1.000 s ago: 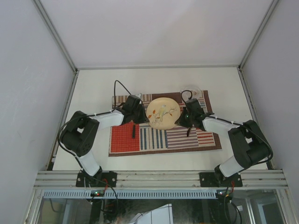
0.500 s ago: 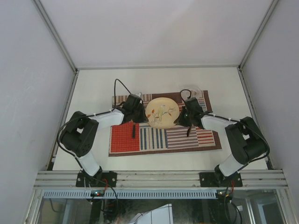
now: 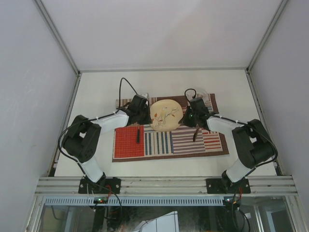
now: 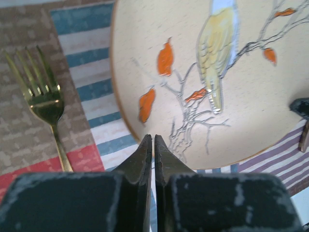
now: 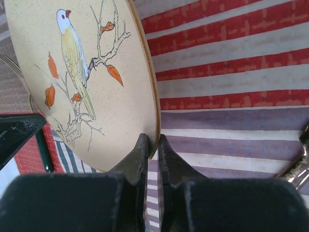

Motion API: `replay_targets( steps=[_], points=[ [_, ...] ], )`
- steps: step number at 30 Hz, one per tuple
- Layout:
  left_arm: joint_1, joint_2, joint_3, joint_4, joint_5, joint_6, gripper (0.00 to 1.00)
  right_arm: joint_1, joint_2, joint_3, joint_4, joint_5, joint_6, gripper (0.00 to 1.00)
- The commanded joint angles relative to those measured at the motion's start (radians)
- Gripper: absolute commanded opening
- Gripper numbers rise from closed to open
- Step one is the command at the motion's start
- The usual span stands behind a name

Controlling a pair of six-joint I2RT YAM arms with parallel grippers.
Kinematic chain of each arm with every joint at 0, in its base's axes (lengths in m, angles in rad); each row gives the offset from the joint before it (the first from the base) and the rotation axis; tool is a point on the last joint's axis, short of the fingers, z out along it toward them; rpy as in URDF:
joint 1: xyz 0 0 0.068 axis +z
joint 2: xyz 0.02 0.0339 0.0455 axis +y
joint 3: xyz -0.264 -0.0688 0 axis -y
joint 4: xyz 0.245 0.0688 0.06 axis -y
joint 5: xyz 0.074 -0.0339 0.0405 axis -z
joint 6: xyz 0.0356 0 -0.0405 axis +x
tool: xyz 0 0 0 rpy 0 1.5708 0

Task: Set the dinner table for one person
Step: Place the plate on the napkin.

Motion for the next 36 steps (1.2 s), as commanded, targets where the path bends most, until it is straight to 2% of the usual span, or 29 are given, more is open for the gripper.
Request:
replay_targets(
  steps=[1, 17, 21, 36],
  points=[
    [-0.018, -0.025, 0.079, 0.082, -0.013, 0.038, 0.06, 0.021, -0.001, 0.033, 0.035, -0.026, -0.064, 0.03],
    [-0.016, -0.068, 0.046, 0.104, -0.038, 0.033, 0.08, 0.018, 0.008, 0.031, -0.007, 0.017, -0.078, 0.06],
    [-0.016, -0.109, 0.025, 0.107, -0.065, 0.038, 0.08, 0.018, 0.003, 0.029, -0.016, 0.029, -0.084, 0.12],
    [-0.016, -0.22, -0.024, 0.099, -0.093, 0.041, 0.08, 0.013, -0.008, 0.028, -0.067, 0.099, -0.11, 0.24]
  ],
)
